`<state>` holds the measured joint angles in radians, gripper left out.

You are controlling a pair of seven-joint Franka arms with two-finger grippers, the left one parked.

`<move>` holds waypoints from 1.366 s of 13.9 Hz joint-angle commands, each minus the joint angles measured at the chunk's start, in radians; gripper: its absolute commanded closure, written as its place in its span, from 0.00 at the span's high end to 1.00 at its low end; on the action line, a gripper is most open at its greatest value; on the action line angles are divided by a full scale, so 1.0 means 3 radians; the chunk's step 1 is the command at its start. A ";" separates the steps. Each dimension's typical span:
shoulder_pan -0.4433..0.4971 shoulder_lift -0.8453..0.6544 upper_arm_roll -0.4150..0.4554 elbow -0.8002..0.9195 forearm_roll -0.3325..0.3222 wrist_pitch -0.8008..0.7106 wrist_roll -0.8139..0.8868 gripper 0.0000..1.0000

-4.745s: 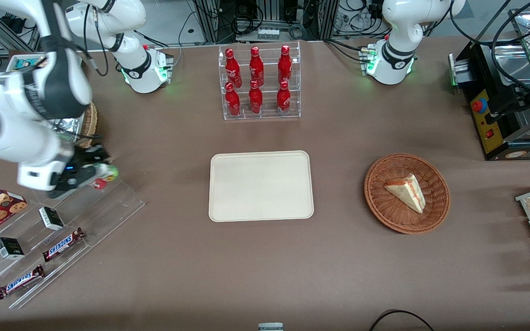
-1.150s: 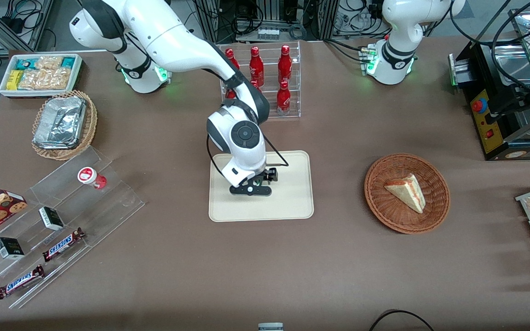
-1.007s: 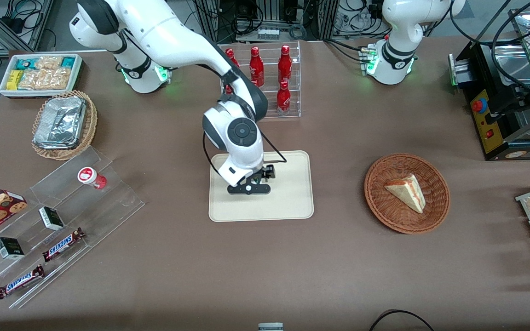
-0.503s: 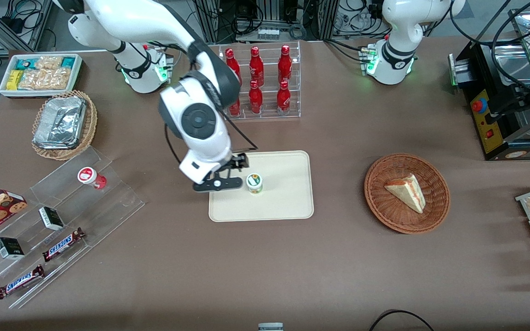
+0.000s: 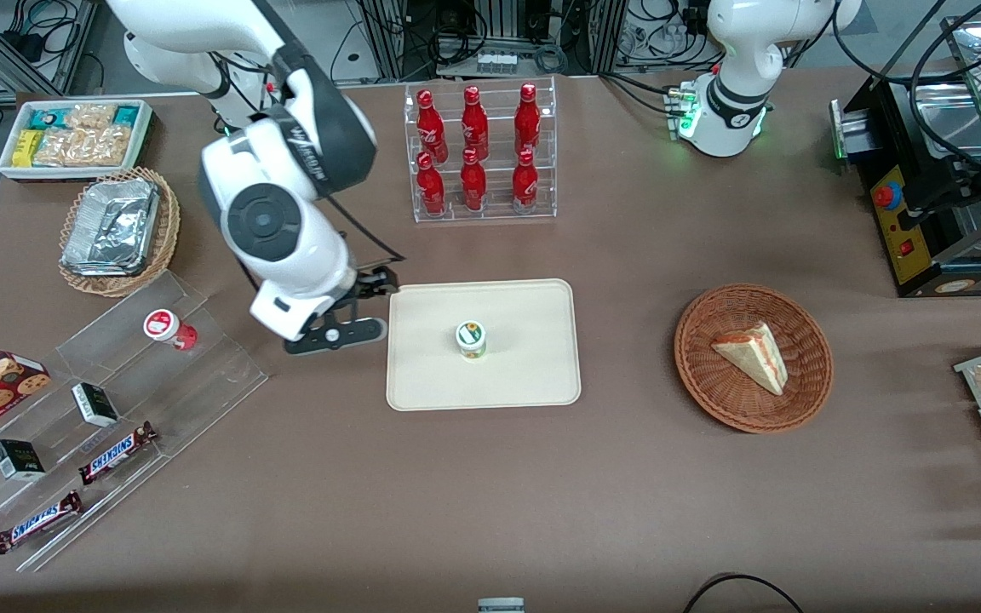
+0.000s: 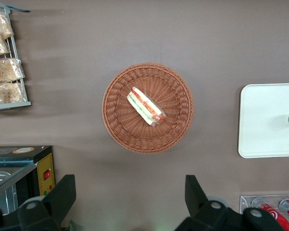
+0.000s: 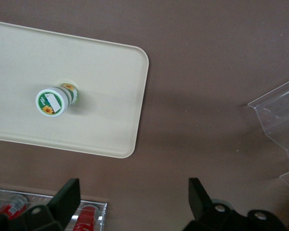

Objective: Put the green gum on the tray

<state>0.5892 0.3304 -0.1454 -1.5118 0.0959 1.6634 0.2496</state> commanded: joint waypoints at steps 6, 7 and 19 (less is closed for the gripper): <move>-0.0920 -0.0548 0.0070 -0.0324 -0.0013 -0.0201 -0.0689 1.00; -0.1063 -0.0640 0.0136 -0.0421 -0.0013 -0.0201 -0.0694 1.00; -0.2015 -0.1132 0.0444 -0.0565 -0.0380 -0.0697 -0.0960 1.00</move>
<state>-0.0015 0.0217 -0.0288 -1.6683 0.0283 1.4870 -0.0309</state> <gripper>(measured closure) 0.000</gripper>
